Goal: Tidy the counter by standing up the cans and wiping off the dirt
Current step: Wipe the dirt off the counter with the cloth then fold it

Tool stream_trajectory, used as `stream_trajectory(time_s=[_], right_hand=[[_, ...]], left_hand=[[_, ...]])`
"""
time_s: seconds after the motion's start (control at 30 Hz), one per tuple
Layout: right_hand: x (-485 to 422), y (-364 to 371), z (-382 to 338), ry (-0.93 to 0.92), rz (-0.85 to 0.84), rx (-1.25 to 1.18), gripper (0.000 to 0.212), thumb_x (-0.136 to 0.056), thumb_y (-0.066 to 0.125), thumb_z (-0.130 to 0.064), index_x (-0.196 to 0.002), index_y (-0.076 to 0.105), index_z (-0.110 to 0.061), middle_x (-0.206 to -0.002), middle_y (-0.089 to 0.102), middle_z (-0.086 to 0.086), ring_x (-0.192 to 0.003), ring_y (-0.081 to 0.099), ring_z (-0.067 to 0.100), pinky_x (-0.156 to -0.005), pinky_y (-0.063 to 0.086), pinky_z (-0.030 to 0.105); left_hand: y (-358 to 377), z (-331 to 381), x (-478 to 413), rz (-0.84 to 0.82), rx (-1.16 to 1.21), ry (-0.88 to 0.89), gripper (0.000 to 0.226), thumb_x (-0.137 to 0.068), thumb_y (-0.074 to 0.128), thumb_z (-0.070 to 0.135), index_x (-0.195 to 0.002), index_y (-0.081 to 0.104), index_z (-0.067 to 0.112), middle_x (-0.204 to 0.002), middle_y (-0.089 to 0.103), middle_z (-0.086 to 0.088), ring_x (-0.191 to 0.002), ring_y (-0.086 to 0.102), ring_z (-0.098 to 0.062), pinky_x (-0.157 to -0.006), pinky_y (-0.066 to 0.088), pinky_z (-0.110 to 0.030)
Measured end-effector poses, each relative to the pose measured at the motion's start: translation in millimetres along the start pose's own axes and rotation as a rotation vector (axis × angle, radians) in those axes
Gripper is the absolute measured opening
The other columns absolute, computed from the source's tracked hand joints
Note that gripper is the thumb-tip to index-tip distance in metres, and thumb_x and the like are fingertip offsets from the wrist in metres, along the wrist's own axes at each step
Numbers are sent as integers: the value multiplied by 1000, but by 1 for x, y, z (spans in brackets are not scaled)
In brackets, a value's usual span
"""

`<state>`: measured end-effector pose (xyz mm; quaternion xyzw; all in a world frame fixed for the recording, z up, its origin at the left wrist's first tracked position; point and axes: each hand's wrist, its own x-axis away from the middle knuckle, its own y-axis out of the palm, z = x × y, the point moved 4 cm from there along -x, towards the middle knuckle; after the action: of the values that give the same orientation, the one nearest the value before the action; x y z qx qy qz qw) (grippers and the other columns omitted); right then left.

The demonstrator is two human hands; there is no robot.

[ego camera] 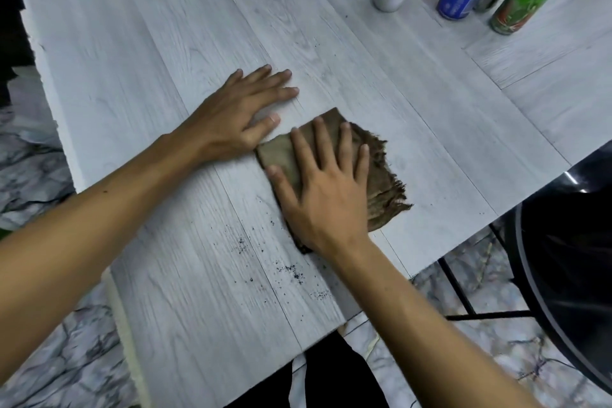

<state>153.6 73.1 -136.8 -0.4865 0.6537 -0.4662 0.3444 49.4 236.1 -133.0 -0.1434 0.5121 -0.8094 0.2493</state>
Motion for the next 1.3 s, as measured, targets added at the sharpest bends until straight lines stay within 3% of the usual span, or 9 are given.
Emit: stream_trajectory(time_s=[0.23, 0.5, 0.77, 0.9, 1.3], right_hand=[[59, 10, -15, -90, 8, 14, 64, -104, 32, -63, -159, 35, -30, -171, 19, 2, -159, 0, 31, -125, 4, 60], [109, 5, 9, 0, 36, 19, 64, -104, 34, -62, -160, 34, -32, -172, 18, -3, -160, 1, 27, -125, 11, 58], [106, -17, 67, 264, 59, 16, 71, -103, 22, -64, -165, 16, -28, -173, 0, -4, -158, -17, 21, -127, -5, 52], [77, -26, 91, 361, 63, 2, 75, -102, 18, -66, -165, 12, -26, -173, -2, -2, -158, -17, 22, -126, -10, 50], [9, -13, 54, 251, 67, -23, 73, -105, 22, -60, -165, 15, -20, -173, 1, 5, -158, -12, 28, -126, -9, 50]], left_hand=[[1, 4, 7, -27, -34, 24, 57, -104, 39, 49, -160, 34, 35, -171, 19, 10, -160, 8, -14, -128, 4, -44], [4, 6, 15, -39, -53, 33, 58, -105, 34, 53, -161, 29, 37, -172, 15, 13, -160, 4, -11, -129, 2, -43], [7, 0, 24, -32, -44, 51, 54, -107, 33, 51, -160, 29, 40, -171, 14, 18, -160, 3, -8, -129, 3, -45], [4, -3, 31, -21, -43, 40, 54, -107, 33, 50, -160, 29, 40, -171, 14, 19, -159, 3, -6, -129, 2, -43], [-2, -9, 40, -36, -54, 13, 58, -105, 39, 47, -161, 29, 35, -172, 14, 14, -160, 3, -10, -129, 2, -46]])
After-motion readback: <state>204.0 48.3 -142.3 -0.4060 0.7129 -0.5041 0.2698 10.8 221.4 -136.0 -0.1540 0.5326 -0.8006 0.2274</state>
